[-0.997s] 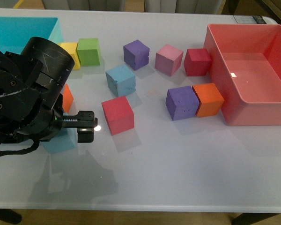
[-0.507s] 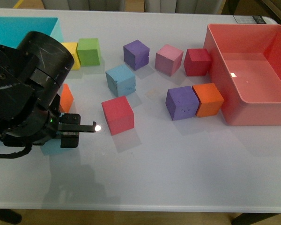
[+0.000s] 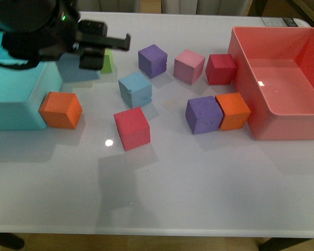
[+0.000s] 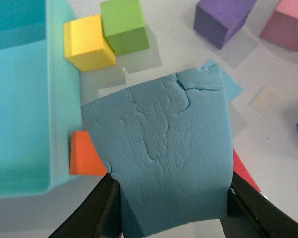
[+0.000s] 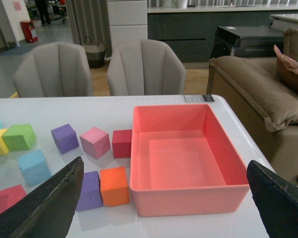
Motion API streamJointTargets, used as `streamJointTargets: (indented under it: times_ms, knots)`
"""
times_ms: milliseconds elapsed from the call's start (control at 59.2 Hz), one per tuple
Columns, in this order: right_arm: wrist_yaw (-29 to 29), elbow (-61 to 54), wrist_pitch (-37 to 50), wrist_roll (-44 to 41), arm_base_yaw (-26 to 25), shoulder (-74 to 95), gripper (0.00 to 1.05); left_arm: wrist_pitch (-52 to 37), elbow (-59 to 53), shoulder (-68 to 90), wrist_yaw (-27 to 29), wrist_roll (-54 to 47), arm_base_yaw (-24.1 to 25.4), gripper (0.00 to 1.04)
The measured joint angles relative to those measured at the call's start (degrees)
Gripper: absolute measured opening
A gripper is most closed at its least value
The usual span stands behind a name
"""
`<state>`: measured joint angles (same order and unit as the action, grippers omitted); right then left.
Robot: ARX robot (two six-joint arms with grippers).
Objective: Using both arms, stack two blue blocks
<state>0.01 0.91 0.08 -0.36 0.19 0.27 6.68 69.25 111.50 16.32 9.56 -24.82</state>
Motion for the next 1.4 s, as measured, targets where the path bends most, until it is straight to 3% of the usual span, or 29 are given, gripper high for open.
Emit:
streamJointTargets:
  times_ms: [220, 575, 1403]
  knots:
    - [0.00, 0.00, 0.00, 0.00, 0.00, 0.00, 0.96, 4.94, 9.66, 9.11, -4.59, -1.46, -2.80, 0.41]
    - [0.00, 0.00, 0.00, 0.00, 0.00, 0.00, 0.96, 7.39, 21.49, 18.05, -5.81, -5.70, -3.34, 0.41]
    - [0.00, 0.00, 0.00, 0.00, 0.00, 0.00, 0.96, 8.79, 29.42, 27.74, -6.88, -9.79, -0.26, 0.40]
